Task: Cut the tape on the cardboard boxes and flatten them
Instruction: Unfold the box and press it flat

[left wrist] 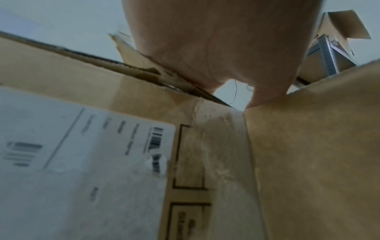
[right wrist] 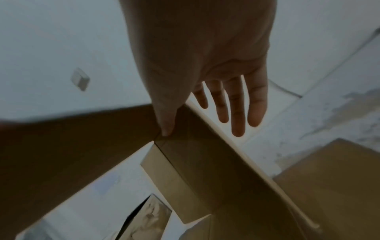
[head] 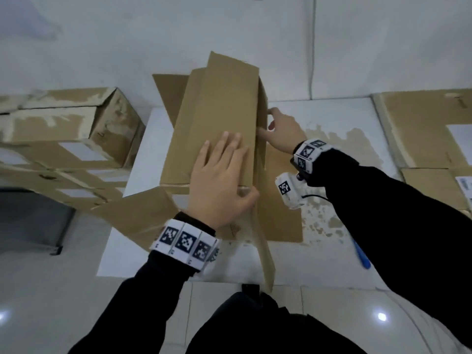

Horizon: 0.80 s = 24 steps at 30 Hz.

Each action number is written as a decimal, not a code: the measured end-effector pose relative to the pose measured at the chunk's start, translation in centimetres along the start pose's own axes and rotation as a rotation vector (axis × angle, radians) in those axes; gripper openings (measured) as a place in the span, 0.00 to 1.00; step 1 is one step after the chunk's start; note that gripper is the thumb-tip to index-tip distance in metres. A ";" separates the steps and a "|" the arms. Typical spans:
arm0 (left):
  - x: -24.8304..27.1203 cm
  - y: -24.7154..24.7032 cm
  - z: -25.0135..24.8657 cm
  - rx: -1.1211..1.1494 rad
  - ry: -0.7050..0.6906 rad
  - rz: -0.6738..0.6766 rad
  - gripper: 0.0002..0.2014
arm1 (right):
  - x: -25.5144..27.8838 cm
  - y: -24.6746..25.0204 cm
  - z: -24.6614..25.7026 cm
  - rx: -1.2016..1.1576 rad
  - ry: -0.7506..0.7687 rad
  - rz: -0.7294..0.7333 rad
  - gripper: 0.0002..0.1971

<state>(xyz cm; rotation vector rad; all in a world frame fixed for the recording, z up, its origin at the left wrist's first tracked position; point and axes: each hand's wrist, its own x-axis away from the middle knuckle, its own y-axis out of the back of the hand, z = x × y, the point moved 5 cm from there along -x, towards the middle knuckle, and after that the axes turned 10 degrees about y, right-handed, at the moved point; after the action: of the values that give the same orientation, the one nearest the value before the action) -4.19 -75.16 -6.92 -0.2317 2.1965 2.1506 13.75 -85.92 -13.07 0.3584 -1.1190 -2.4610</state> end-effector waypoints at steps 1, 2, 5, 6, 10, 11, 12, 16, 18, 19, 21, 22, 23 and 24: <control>0.4 0.0 -0.1 0.018 -0.007 -0.010 0.37 | -0.7 -0.5 -0.5 0.019 -0.004 -0.008 0.23; 0.9 0.1 -0.1 0.039 -0.012 -0.024 0.37 | -1.2 -0.6 -1.3 0.034 -0.008 -0.024 0.16; 2.7 -0.1 -0.5 0.091 -0.022 -0.067 0.36 | -1.5 1.2 -5.5 -0.037 -0.114 -0.114 0.10; 3.3 -0.1 -0.7 0.102 -0.029 -0.080 0.36 | -1.4 2.1 -7.1 -0.071 -0.158 -0.153 0.11; 5.0 -0.1 -1.1 0.137 -0.040 -0.127 0.34 | -1.0 4.3 -9.4 -0.128 -0.214 -0.245 0.24; 5.0 0.0 -1.1 0.135 -0.040 -0.129 0.34 | -0.6 4.2 -9.1 -0.183 -0.205 -0.211 0.30; 4.8 -0.1 -1.2 0.127 -0.040 -0.127 0.35 | 0.0 3.9 -8.4 -0.222 -0.180 -0.180 0.37; 2.2 -0.7 -1.3 0.109 -0.028 -0.134 0.34 | 7.9 2.2 -4.5 -0.500 -0.036 -0.135 0.46; 0.0 -1.3 -1.4 0.086 -0.008 -0.126 0.34 | 14.5 0.7 -1.6 -0.720 -0.003 -0.053 0.43; -1.2 -1.7 -1.5 0.067 0.013 -0.108 0.35 | 17.5 0.0 0.1 -0.817 0.016 0.001 0.43; -3.5 -2.8 -1.7 0.032 0.054 -0.071 0.35 | 21.3 -1.8 2.5 -0.929 0.030 0.077 0.45; -4.5 -3.5 -1.8 0.018 0.062 -0.050 0.35 | 22.0 -2.9 2.7 -0.946 0.014 0.069 0.41; -5.5 -4.2 -1.9 0.004 0.065 -0.029 0.35 | 22.2 -3.9 2.8 -0.926 -0.019 0.032 0.34; -6.3 -4.9 -1.9 -0.010 0.069 -0.010 0.36 | 21.8 -4.7 2.4 -0.878 -0.073 -0.042 0.25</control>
<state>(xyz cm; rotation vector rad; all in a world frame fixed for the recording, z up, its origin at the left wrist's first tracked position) 2.90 -76.72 -10.82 -0.3215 2.2160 2.1814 -7.64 -91.76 -16.42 0.0165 0.0203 -2.7213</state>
